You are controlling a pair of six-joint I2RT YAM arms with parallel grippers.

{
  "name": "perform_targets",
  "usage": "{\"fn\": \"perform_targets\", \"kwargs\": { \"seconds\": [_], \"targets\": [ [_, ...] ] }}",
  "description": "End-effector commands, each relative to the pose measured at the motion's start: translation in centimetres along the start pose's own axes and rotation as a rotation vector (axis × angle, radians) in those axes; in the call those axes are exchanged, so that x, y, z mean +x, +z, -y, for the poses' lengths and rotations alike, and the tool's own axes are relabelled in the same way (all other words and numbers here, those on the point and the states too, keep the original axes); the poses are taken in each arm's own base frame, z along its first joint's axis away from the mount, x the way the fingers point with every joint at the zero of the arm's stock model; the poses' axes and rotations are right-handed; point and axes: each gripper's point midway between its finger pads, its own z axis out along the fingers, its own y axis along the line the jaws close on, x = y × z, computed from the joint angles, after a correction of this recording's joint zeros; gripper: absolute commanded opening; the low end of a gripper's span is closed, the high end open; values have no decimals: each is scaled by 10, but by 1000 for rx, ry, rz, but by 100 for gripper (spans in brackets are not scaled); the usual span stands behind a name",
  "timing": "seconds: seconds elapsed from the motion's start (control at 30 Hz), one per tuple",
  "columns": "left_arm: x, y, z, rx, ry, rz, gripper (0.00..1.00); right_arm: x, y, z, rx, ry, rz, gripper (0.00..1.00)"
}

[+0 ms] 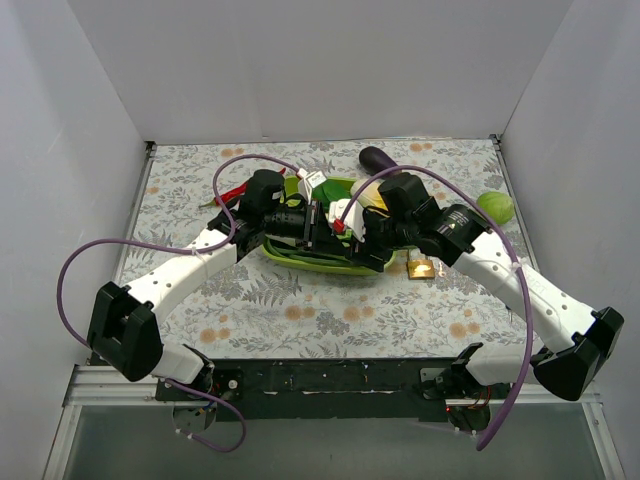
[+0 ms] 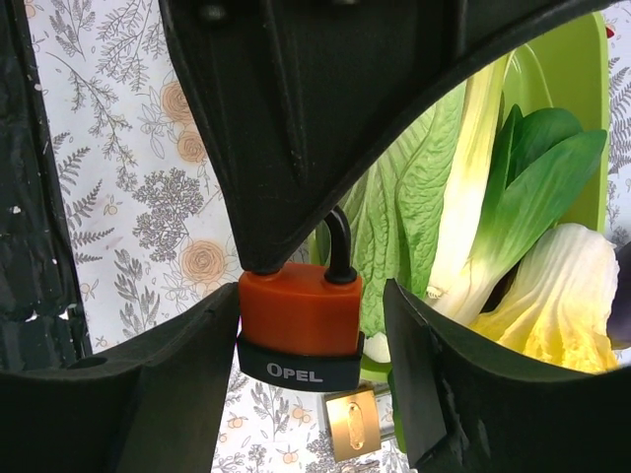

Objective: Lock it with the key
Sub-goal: Place the lock at the center of the board.

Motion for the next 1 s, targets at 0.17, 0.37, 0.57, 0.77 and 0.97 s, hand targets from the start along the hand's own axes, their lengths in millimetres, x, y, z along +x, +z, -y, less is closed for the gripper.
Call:
{"fn": "perform_targets", "kwargs": {
  "seconds": [0.17, 0.37, 0.57, 0.77, 0.97],
  "targets": [
    [-1, -8, 22, 44, 67, 25, 0, -16, -2, 8, 21, -13, 48, 52],
    [0, -10, 26, 57, 76, 19, 26, -14, -2, 8, 26, -12, 40, 2],
    [-6, -23, 22, 28, 115, 53, 94, 9, -21, 17, 71, 62, -9, 1],
    [-28, -57, 18, -12, 235, 163, 98, 79, -79, 58, 252, 308, -74, 1],
    [-57, -84, 18, -137, 410, 327, 98, 186, -146, 65, 480, 504, -262, 1]
  ]
}}
